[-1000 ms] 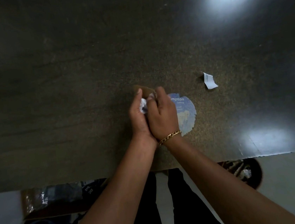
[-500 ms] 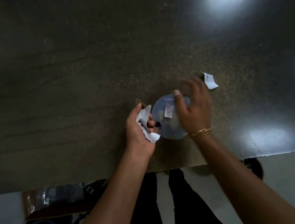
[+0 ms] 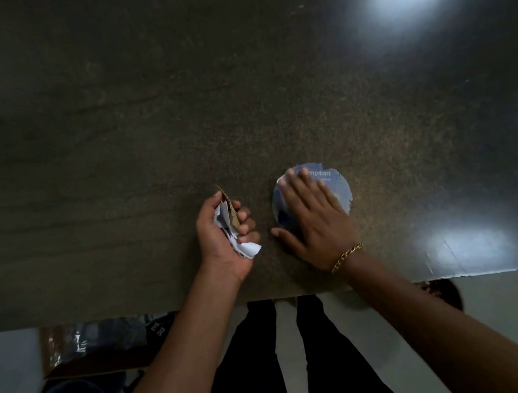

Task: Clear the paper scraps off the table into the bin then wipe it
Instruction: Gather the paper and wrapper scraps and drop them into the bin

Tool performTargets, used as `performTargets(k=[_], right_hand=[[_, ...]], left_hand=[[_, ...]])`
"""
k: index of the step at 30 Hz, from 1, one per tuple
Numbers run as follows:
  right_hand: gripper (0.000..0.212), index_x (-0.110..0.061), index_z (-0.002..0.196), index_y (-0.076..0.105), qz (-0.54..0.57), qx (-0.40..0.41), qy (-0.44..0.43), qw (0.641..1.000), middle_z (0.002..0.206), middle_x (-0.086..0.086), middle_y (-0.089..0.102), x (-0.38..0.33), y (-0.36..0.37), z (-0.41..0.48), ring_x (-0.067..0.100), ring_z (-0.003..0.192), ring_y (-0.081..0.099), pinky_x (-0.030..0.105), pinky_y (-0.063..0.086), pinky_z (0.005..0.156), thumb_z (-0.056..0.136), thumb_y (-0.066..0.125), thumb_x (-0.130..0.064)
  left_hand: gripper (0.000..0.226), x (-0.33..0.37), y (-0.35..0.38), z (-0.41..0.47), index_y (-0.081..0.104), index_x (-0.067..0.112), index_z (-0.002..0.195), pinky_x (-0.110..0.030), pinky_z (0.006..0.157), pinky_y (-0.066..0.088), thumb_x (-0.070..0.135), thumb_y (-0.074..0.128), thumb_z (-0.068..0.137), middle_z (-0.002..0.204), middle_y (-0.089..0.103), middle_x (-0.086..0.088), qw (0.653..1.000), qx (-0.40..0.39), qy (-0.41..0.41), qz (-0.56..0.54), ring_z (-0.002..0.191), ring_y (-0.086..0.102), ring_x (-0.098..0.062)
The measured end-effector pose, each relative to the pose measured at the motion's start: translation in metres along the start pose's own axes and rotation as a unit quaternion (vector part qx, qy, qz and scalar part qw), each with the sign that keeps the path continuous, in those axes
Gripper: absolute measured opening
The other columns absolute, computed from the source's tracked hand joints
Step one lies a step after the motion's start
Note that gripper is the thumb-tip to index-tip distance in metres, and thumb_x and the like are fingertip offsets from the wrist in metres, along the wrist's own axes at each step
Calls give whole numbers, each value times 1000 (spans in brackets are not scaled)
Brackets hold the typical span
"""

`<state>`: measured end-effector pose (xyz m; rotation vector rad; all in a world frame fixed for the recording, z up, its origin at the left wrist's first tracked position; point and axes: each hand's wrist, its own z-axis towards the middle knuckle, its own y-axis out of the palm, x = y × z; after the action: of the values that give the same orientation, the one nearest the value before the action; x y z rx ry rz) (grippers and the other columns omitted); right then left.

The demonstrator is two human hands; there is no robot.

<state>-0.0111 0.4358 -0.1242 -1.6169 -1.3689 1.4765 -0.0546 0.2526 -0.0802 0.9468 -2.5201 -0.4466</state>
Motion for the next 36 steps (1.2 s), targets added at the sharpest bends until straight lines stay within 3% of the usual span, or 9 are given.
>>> performTargets(k=[6, 14, 17, 20, 24, 27, 29, 33, 36], right_hand=[[42, -15, 138, 63, 8, 109, -190, 976, 148, 8, 57, 0, 16, -8, 29, 144, 46, 42, 36, 117, 98, 52, -25], [28, -12, 116, 73, -16, 105, -275, 955, 119, 7, 71, 7, 4, -2, 23, 111, 64, 27, 54, 68, 94, 57, -19], [20, -13, 107, 74, 32, 124, -191, 973, 109, 7, 71, 1, 5, -5, 25, 99, 66, 33, 57, 58, 87, 69, -14], [12, -12, 94, 75, 180, 206, -14, 962, 99, 2, 71, -7, -5, -6, 17, 92, 66, 34, 58, 70, 83, 71, -12], [32, -23, 89, 74, 412, 294, 234, 830, 95, -9, 75, -19, -21, -3, 5, 95, 70, 39, 58, 89, 87, 61, 6], [37, -25, 88, 74, 496, 297, 227, 783, 94, -5, 77, -39, -35, -6, 12, 96, 72, 39, 59, 91, 88, 62, 10], [37, -21, 89, 74, 507, 288, 183, 792, 93, -3, 76, -60, -41, -8, 13, 95, 72, 32, 57, 89, 85, 61, 13], [24, -9, 96, 75, 403, 270, 37, 874, 98, -2, 74, -88, -31, -14, 11, 98, 69, 32, 52, 96, 85, 59, 6], [24, -6, 105, 73, 316, 232, -61, 918, 107, 3, 73, -85, -24, -18, 17, 103, 66, 37, 45, 105, 91, 54, -12]], left_hand=[[34, 1, -3, 0, 58, 16, 75, -16, 37, 25, 48, 58, 89, 61, 47, 3, 1000, 2, -5, 8, 40, 42, -7], [36, -3, -2, -1, 61, 14, 79, -16, 38, 25, 48, 58, 91, 63, 49, 2, 1000, 15, -7, 22, 43, 42, -7], [37, -6, 1, 0, 62, 15, 79, -16, 36, 28, 49, 57, 92, 65, 50, 2, 999, 17, -18, 21, 45, 43, -7], [37, -12, 7, -3, 64, 15, 80, -16, 36, 28, 50, 59, 91, 66, 51, 2, 999, 19, -30, 20, 46, 45, -7], [36, -18, 19, -5, 62, 15, 80, -17, 37, 29, 49, 58, 93, 66, 52, 2, 999, 26, -33, 25, 46, 46, -8], [34, -25, 29, -4, 64, 12, 88, -22, 51, 50, 46, 61, 93, 75, 60, -2, 1000, 23, -21, 3, 59, 59, -14], [44, -30, 35, -5, 70, 6, 90, -29, 73, 59, 47, 54, 97, 83, 69, -8, 1000, 3, -20, 15, 73, 70, -21], [55, -41, 33, -13, 72, 16, 68, -21, 60, 58, 46, 41, 102, 75, 66, -3, 999, 1, -5, 52, 66, 71, -13], [50, -45, 22, -39, 69, 30, 85, -13, 54, 54, 45, 27, 107, 67, 72, 12, 995, -11, 21, 99, 62, 70, 2]])
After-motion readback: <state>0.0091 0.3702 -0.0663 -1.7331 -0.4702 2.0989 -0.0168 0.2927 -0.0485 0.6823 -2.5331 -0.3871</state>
